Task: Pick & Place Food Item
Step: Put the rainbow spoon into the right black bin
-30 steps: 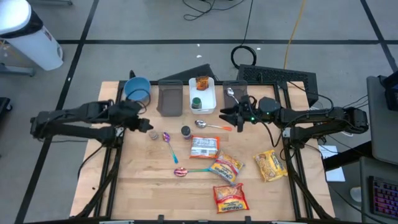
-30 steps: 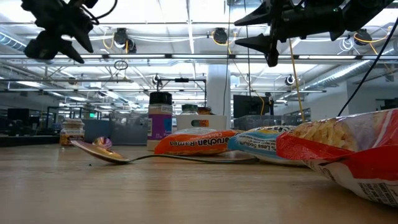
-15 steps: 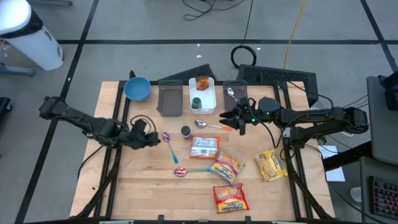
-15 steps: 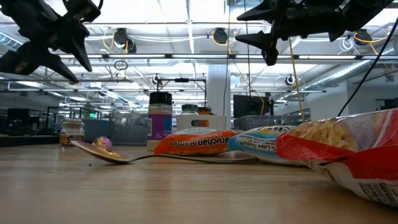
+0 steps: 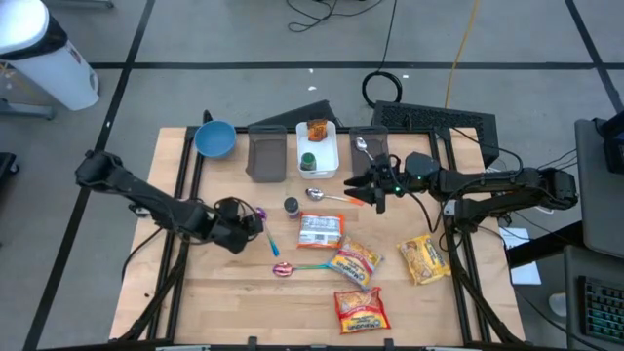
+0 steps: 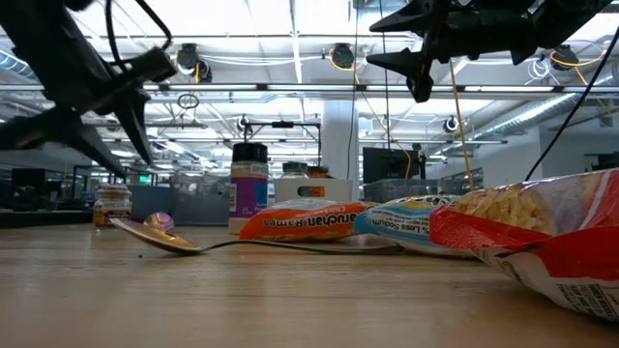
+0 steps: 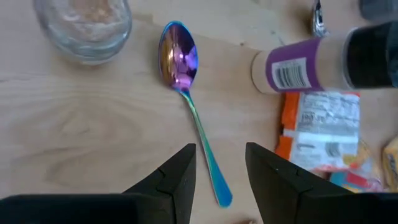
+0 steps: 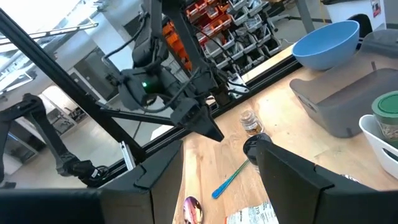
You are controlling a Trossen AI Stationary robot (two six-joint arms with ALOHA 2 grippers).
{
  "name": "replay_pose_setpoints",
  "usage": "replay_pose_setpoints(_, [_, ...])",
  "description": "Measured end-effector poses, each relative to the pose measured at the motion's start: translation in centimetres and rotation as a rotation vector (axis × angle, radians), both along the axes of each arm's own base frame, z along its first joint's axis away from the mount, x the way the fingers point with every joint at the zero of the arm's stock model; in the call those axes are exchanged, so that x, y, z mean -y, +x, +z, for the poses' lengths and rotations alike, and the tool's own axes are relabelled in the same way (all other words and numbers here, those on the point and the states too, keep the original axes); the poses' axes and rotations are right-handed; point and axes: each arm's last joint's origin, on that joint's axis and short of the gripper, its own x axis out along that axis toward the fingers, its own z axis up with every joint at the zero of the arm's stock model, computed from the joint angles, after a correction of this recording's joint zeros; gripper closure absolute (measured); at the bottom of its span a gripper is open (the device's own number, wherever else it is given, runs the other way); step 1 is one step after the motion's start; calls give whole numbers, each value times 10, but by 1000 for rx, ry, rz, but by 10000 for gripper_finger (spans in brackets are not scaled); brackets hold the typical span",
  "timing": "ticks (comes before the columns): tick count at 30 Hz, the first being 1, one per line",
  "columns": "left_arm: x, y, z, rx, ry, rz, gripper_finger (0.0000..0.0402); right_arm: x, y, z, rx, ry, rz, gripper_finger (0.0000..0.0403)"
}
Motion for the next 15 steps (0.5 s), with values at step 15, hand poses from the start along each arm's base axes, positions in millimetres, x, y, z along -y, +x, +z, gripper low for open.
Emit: replay_pose_setpoints(15, [-17, 17, -28, -156, 60, 18, 252, -1, 0, 0, 0, 10, 51, 206])
